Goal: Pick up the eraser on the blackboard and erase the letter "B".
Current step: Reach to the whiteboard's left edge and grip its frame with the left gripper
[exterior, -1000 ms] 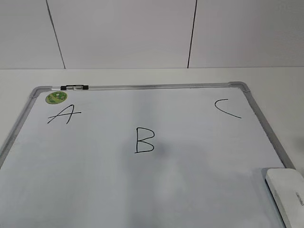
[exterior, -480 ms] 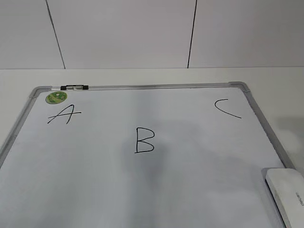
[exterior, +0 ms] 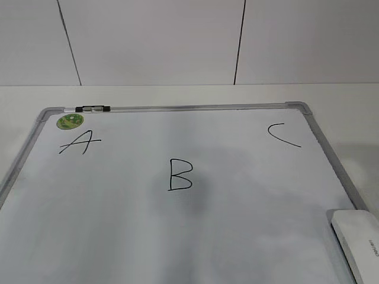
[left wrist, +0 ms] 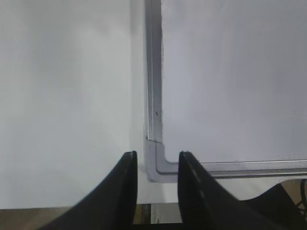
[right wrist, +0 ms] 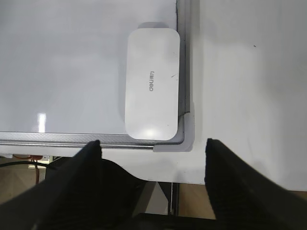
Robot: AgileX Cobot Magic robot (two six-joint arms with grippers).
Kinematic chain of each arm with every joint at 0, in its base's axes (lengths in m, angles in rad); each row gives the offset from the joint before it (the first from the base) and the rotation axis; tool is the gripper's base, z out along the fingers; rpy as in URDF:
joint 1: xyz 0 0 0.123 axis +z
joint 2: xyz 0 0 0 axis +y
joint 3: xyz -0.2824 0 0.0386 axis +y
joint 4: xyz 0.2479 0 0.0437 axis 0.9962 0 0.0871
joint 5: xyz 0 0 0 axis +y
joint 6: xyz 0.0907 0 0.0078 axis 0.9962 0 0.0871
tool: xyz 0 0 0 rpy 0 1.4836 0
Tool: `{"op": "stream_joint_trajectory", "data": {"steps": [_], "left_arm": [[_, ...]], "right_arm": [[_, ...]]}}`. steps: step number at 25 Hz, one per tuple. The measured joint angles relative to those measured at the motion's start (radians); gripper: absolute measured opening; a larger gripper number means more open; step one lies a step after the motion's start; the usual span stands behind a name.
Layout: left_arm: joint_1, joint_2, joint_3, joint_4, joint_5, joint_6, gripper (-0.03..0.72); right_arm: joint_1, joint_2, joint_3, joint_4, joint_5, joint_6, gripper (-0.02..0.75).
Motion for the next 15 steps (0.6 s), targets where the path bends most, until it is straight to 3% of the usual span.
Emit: {"op": "stream_joint_trajectory", "data": {"steps": [9,15], "left_arm": [[0.000,0.440,-0.254,0.000,-0.092,0.029,0.232],[0.000,0.601,-0.321,0.000,-0.191,0.069,0.233]], "right_arm": [[0.000,0.000,0.000,0.023,0.000,0.002,0.518],[0.000,0.000,0.000,0.024,0.000,0.004,0.517]]}}
